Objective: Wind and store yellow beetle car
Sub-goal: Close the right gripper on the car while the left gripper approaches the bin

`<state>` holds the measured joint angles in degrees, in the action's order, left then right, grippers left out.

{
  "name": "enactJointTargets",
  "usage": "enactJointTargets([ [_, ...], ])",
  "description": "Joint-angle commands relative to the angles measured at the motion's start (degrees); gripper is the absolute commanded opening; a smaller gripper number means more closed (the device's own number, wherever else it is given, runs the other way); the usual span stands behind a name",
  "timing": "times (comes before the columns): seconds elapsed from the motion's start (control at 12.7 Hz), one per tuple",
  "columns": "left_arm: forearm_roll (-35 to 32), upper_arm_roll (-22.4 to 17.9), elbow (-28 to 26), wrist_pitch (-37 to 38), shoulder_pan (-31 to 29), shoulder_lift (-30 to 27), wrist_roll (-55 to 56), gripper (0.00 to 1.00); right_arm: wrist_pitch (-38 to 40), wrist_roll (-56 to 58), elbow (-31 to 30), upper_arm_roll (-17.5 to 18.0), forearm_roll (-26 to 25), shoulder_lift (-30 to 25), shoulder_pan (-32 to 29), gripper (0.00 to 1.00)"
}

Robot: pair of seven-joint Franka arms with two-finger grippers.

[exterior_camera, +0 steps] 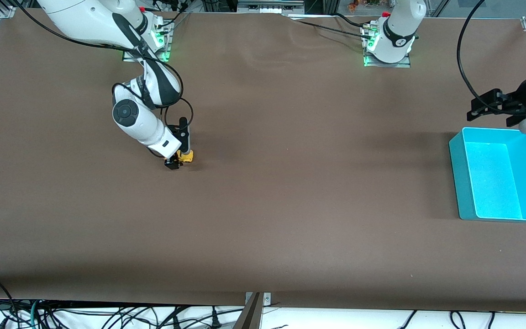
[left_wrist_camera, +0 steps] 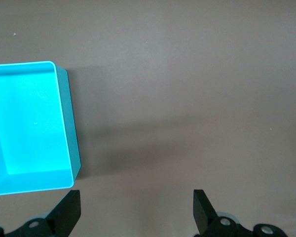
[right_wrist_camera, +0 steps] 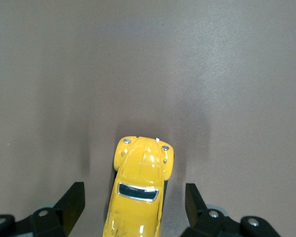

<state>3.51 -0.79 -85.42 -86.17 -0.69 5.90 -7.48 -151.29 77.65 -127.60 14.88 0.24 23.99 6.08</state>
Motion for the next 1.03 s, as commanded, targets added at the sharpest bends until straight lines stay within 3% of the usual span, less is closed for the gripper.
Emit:
enactJointTargets([
  [0.0, 1.59, -0.17, -2.55, -3.12, -0.28, -0.36, -1.05, 1.0, 3.79, 0.05, -1.25, 0.23, -0.33, -3.51, -0.54, 0.91],
  [0.24, 1.59, -0.17, -3.08, -3.57, -0.28, 0.43, -0.88, 1.0, 3.72, -0.04, -1.25, 0.15, -0.33, -3.16, -0.54, 0.89],
  [0.63, 1.59, -0.17, -3.17, -3.57, -0.36, 1.22, 0.43, 1.0, 3.63, -0.04, -1.25, -0.38, -0.33, -2.64, -0.54, 0.48],
  [0.87, 1.59, -0.09, -3.17, -3.48, -0.28, 1.31, 2.99, 1.0, 3.28, -0.04, -1.25, -0.82, -0.51, -1.76, -0.54, 0.45],
  [0.95, 1.59, -0.09, -3.17, -3.48, -0.28, 1.31, 2.99, 1.0, 3.28, -0.04, -1.16, -0.91, -0.51, -1.76, -0.54, 0.36],
])
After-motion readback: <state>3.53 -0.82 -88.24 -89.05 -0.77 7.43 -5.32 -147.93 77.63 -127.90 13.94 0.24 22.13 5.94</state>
